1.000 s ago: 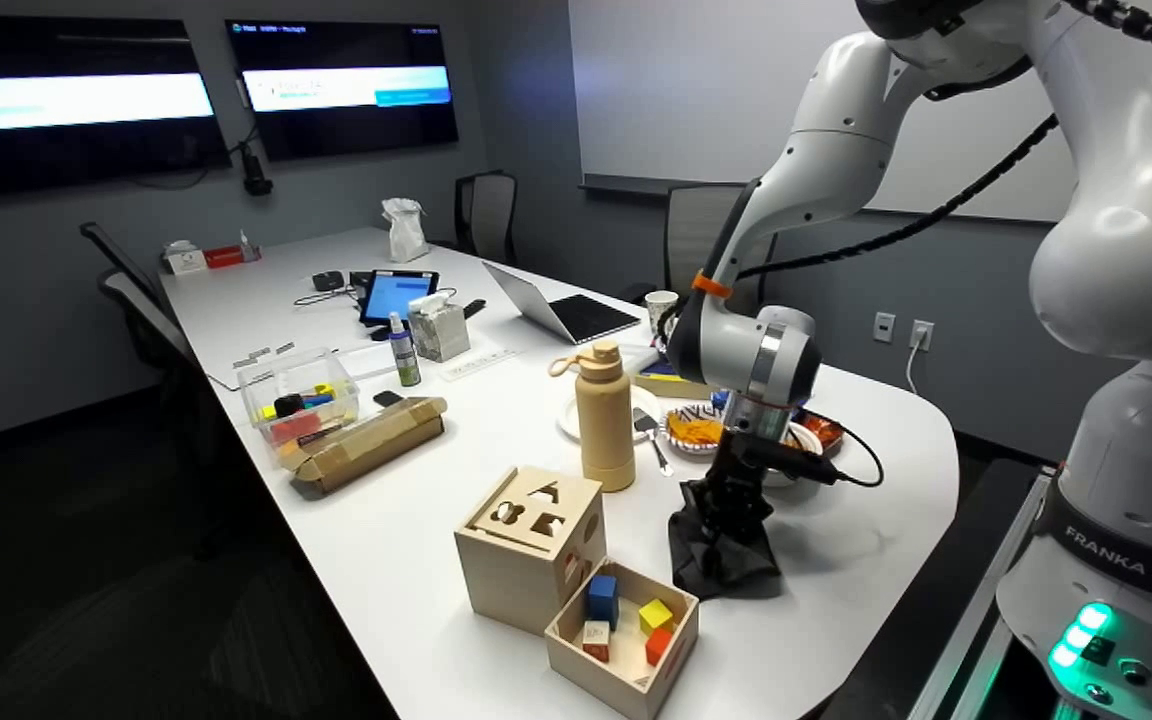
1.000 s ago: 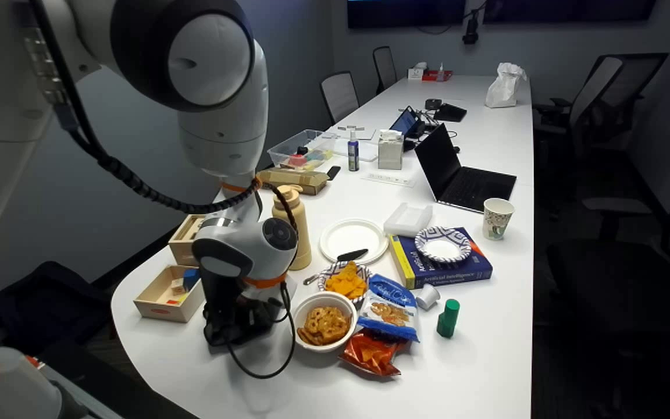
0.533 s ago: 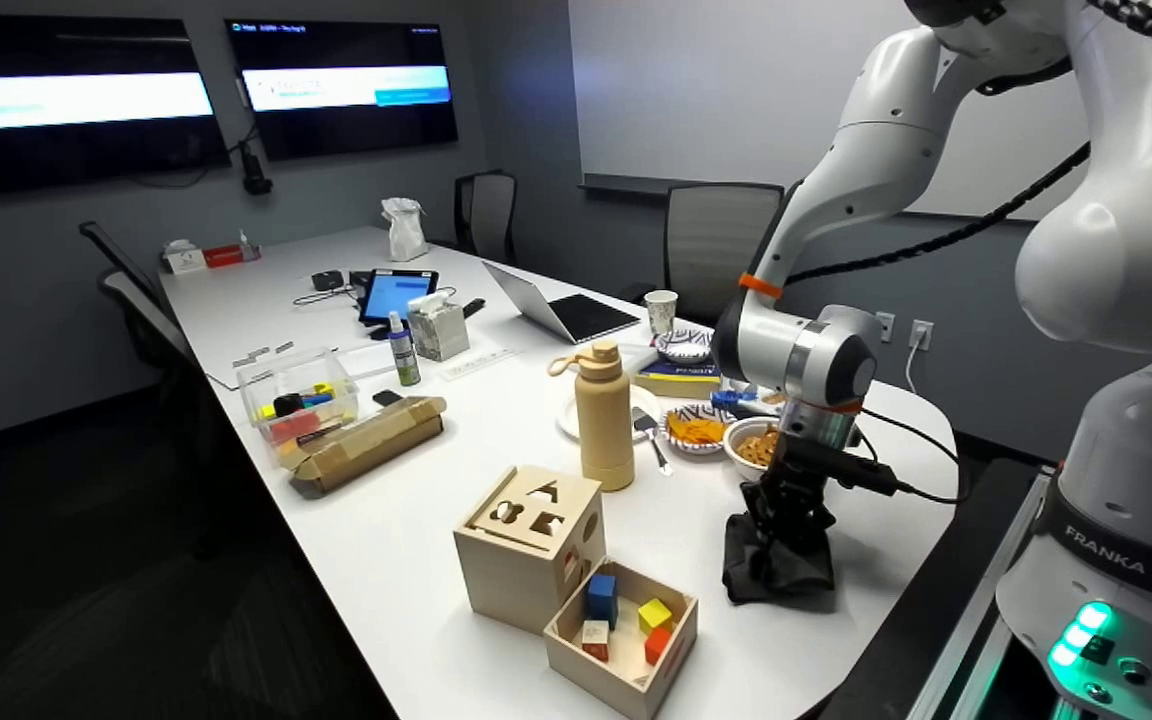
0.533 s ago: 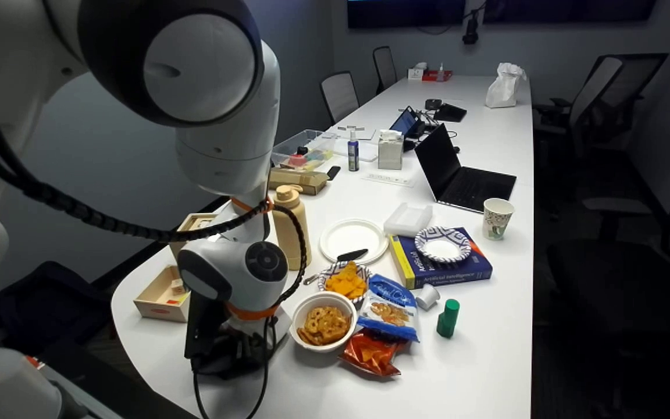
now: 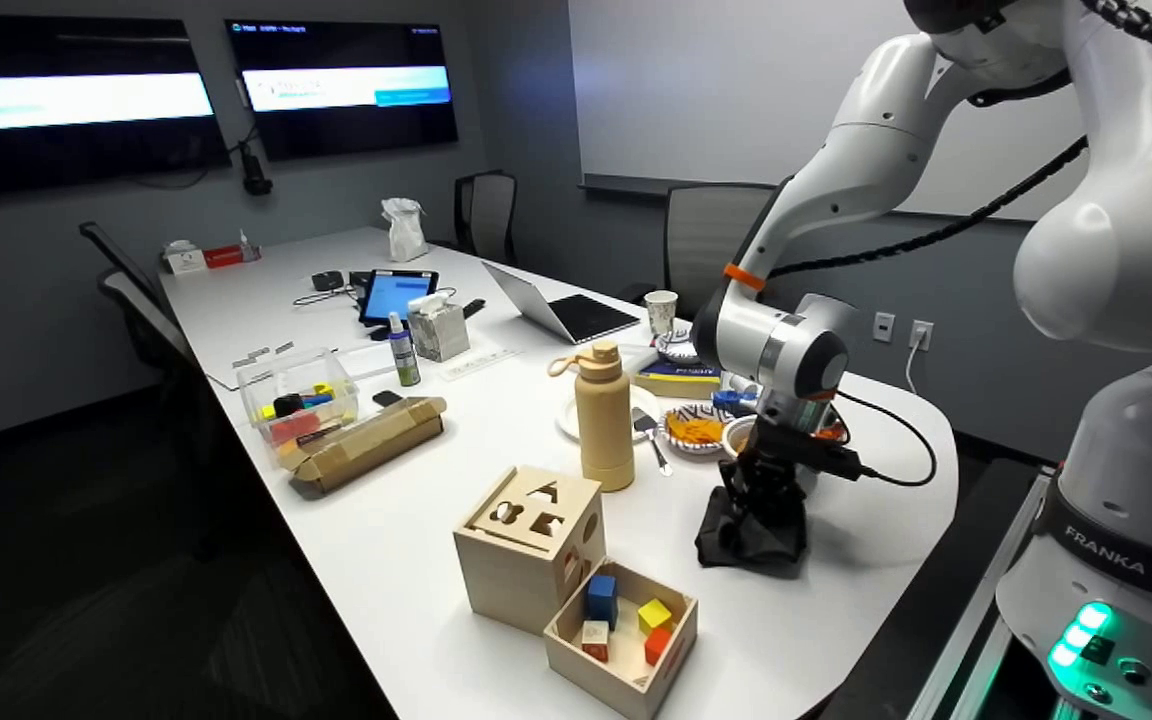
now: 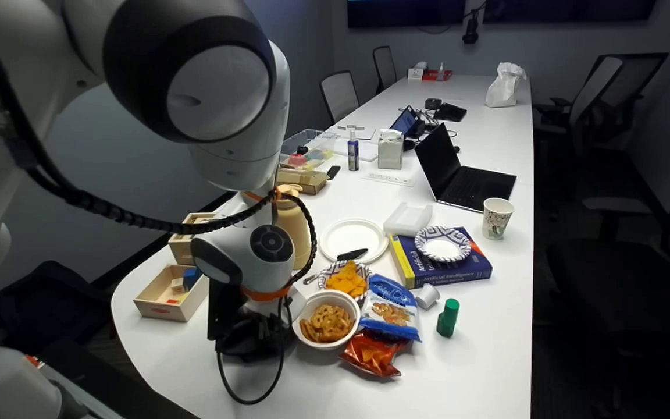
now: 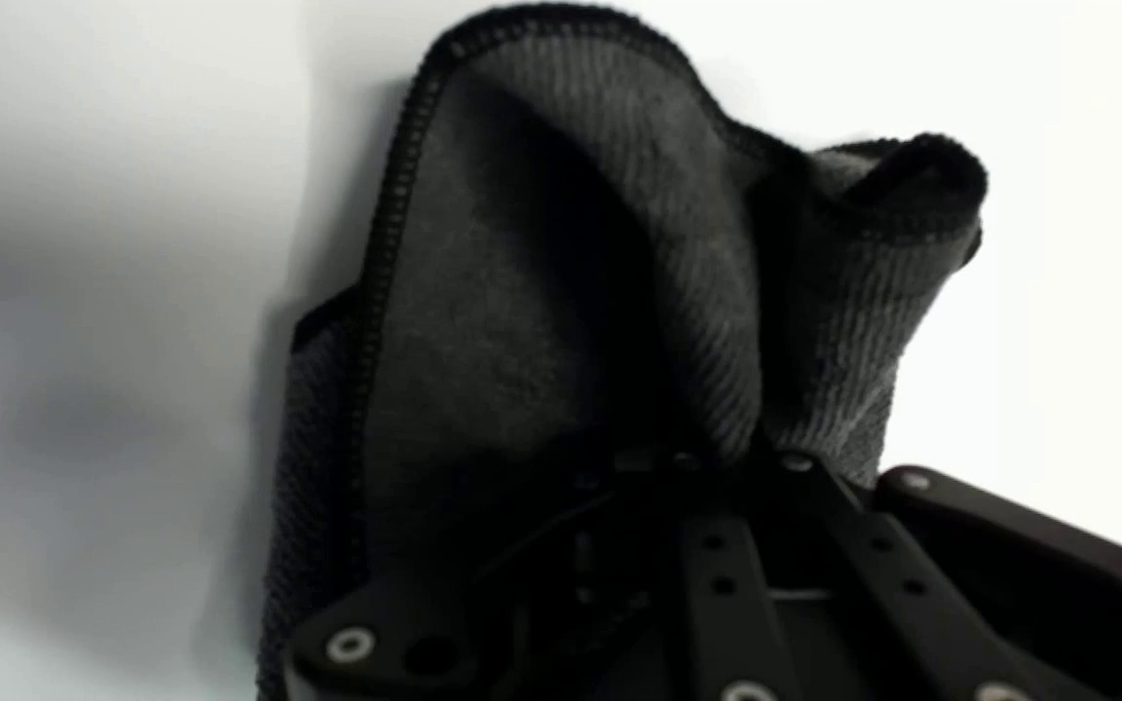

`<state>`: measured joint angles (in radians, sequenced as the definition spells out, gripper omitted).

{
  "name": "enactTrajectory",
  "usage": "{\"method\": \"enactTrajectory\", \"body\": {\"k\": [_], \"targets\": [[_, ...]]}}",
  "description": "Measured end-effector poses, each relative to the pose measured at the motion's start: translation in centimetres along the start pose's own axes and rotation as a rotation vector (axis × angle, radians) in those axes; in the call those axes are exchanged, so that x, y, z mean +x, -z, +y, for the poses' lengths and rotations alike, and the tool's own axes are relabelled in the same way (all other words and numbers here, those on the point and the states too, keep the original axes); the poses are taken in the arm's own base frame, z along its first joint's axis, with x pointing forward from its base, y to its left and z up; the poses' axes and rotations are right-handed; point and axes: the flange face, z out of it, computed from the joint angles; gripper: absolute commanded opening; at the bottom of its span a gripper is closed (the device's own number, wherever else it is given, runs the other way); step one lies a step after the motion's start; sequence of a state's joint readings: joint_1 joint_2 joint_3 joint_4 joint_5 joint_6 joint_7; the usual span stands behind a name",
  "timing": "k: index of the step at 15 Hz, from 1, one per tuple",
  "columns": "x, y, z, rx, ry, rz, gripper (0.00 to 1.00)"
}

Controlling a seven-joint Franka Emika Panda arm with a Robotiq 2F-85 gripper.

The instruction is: Use the grey towel to wipe the counter.

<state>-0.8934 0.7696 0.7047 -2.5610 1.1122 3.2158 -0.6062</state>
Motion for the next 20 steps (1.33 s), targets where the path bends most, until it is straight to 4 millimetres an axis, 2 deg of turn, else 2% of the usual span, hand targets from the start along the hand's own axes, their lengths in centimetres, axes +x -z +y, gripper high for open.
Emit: {"method": "enactTrajectory", "body": {"k": [4, 8, 11, 15, 20], "targets": [[0.6, -1.5, -4.5, 0.011, 0.126, 0.014, 0.02], [0.2, -3.3, -9.0, 0.029, 0.298, -0.008, 0.02], [-0.5, -4.5, -10.8, 0.052, 0.402, -0.072, 0.02], [-1.1, -5.4, -10.5, 0.078, 0.454, -0.205, 0.02], [-1.6, -4.9, -7.8, 0.047, 0.355, -0.285, 0.02]]}}
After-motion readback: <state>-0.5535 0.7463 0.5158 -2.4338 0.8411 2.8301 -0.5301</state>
